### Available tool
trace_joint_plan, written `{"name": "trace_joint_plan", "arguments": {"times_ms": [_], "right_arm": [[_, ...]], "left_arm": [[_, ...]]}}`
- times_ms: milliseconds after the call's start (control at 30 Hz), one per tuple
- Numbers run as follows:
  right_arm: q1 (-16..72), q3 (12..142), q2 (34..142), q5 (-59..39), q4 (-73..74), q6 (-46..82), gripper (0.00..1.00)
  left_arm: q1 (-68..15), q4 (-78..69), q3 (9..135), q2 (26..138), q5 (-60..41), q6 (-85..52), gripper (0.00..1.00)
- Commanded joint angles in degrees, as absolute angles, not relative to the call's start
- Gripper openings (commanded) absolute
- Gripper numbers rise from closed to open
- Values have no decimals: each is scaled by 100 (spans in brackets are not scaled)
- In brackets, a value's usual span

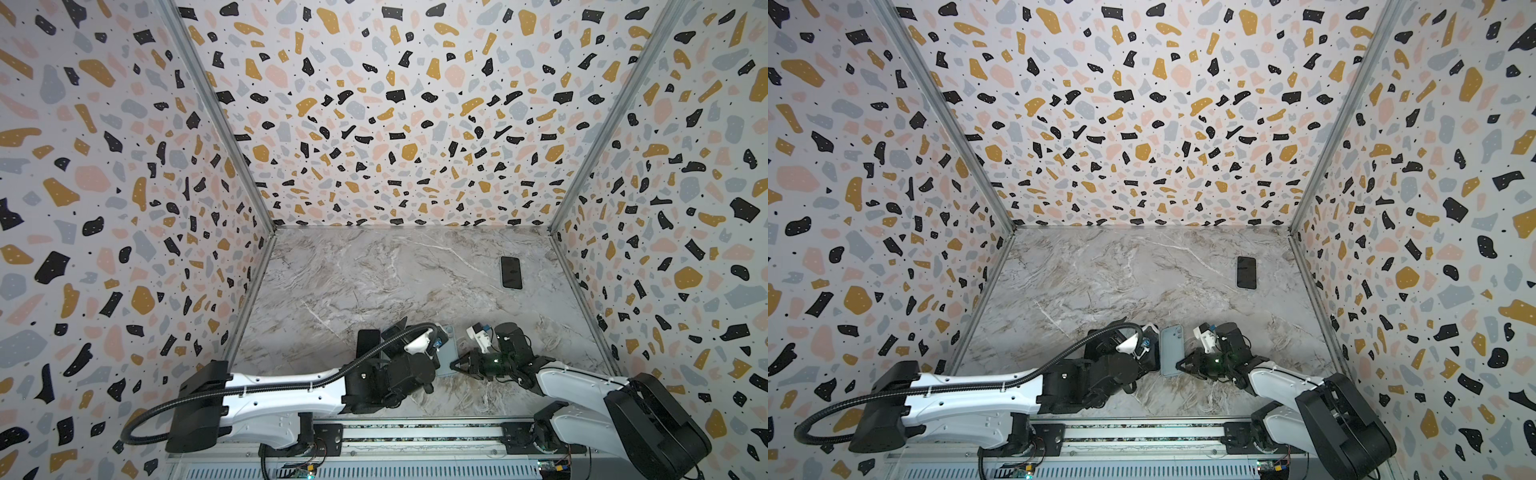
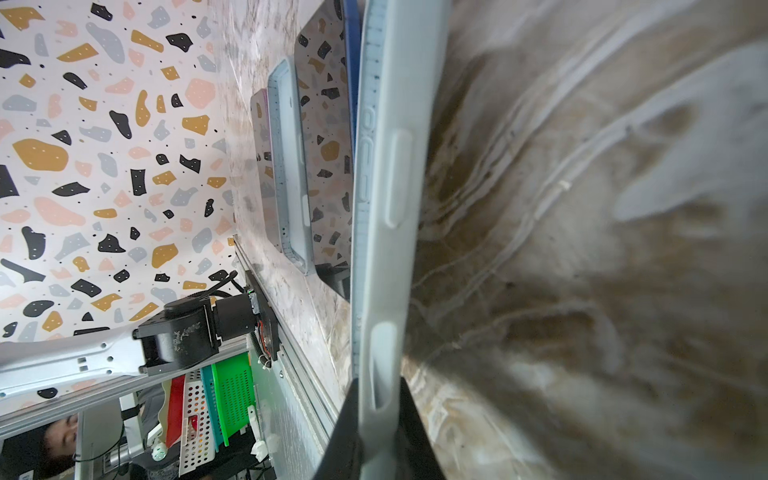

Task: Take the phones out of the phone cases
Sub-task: 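Open the left gripper to release the phone and raise the left arm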

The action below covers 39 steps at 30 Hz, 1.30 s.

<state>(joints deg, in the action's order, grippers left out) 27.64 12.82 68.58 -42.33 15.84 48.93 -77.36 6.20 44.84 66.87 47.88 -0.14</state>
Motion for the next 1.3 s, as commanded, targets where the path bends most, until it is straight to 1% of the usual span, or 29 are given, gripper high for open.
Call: {"name": "trace_joint_plan", "arguments": {"times_ms": [0,233,433,700,933,1267], "right_arm": [[2750,1569,6965,-4125,1616,4696,0],[2736,1831,7326,-4012,1617,4523,0],[2753,1801,7417,-4016,1690,4547,0],[2890,1661,7315,-3973,1839,4714,0],[3137,1697,7457,-3882,2030,4871,0],[3389,1677,7661,-3771,2340,5047,0]], "left_arm": [[-7618,756,4690,6252,5022,-616,100],[-7550,1299,4984,5298,5148,-1250,100],[-7550,2002,5279,4960,5366,-1627,100],[-7550,2033,5309,4807,5323,-1731,100],[-7551,1976,5300,4903,5325,-1766,100],[-7550,1952,5229,4749,5326,-1851,100]]}}
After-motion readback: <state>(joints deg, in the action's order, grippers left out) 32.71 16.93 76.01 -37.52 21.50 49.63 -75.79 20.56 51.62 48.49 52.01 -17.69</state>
